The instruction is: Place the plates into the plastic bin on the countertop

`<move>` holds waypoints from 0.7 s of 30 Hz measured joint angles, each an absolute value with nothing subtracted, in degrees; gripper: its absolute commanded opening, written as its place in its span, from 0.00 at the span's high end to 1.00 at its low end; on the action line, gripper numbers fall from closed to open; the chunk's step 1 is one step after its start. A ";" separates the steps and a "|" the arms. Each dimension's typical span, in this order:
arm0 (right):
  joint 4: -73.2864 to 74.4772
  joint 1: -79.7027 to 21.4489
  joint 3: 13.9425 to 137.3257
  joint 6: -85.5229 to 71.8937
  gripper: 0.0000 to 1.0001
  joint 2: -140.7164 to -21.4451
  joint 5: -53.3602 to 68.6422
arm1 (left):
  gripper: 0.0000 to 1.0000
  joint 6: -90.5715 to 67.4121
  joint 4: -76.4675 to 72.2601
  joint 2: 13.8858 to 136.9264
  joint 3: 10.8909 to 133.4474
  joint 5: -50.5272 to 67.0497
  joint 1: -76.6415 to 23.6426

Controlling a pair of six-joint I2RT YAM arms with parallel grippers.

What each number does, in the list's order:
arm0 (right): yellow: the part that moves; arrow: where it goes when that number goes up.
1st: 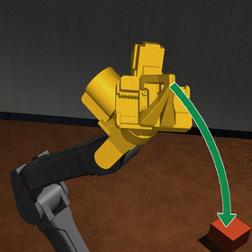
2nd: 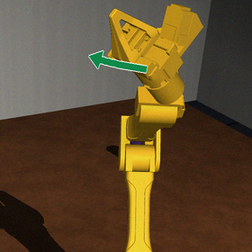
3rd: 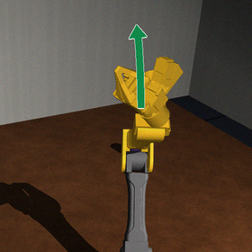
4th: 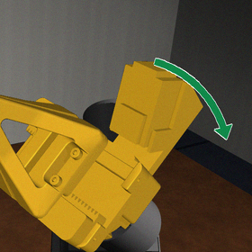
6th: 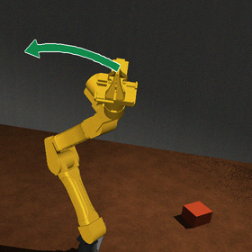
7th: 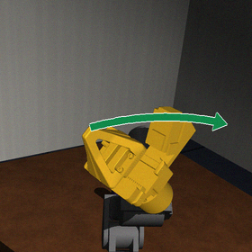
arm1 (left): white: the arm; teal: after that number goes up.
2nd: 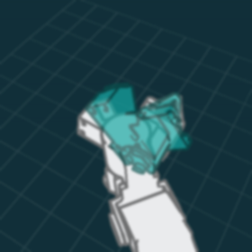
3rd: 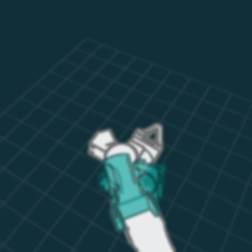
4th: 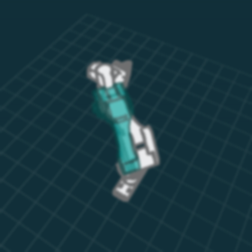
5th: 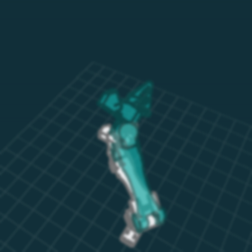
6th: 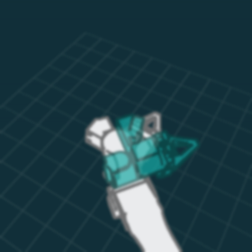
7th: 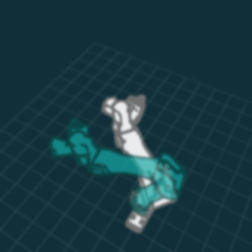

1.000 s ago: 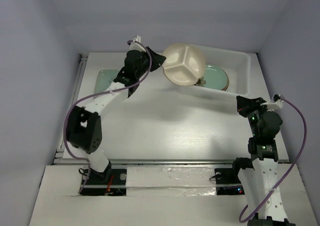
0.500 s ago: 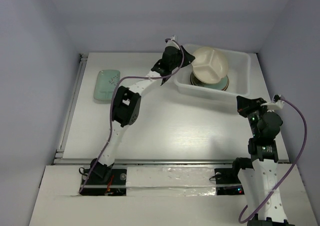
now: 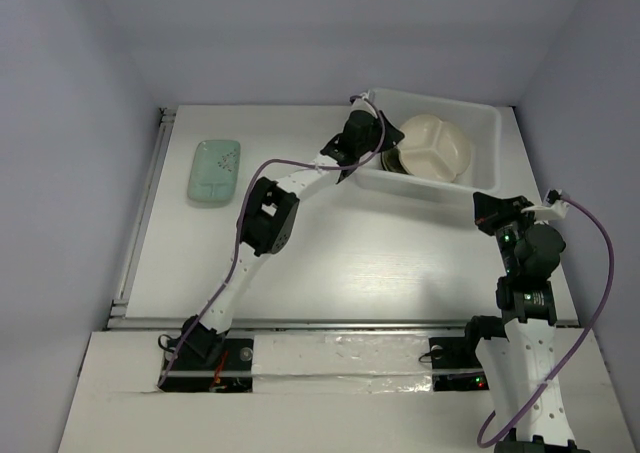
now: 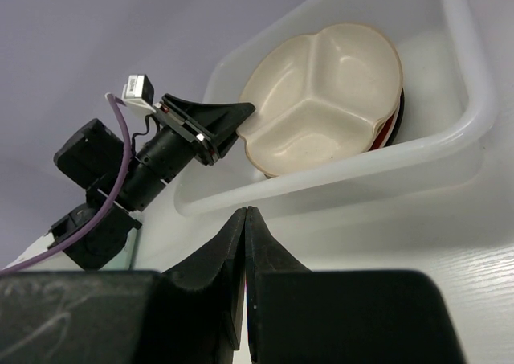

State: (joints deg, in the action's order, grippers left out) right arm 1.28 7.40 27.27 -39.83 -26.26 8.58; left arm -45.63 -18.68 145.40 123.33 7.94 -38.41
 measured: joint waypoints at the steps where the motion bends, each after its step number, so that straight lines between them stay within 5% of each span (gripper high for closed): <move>1: 1.28 7.40 27.27 -39.83 0.94 -26.26 8.58 | 0.98 -45.71 -18.76 145.40 122.98 7.79 -38.39; 5: 1.28 7.40 27.27 -39.83 0.94 -26.26 8.58 | 0.56 -46.11 -18.94 145.40 122.06 7.90 -38.13; 8: 1.28 7.40 27.27 -39.83 0.94 -26.26 8.58 | 0.41 -44.93 -18.98 145.34 121.93 7.99 -38.17; 21: 1.30 7.40 27.27 -39.83 0.93 -26.24 8.56 | 0.15 -29.71 -10.76 134.45 118.30 3.62 -38.72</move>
State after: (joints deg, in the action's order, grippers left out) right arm 1.30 7.40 27.27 -39.83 -26.24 8.56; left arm -29.71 -10.76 134.45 118.30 3.62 -38.72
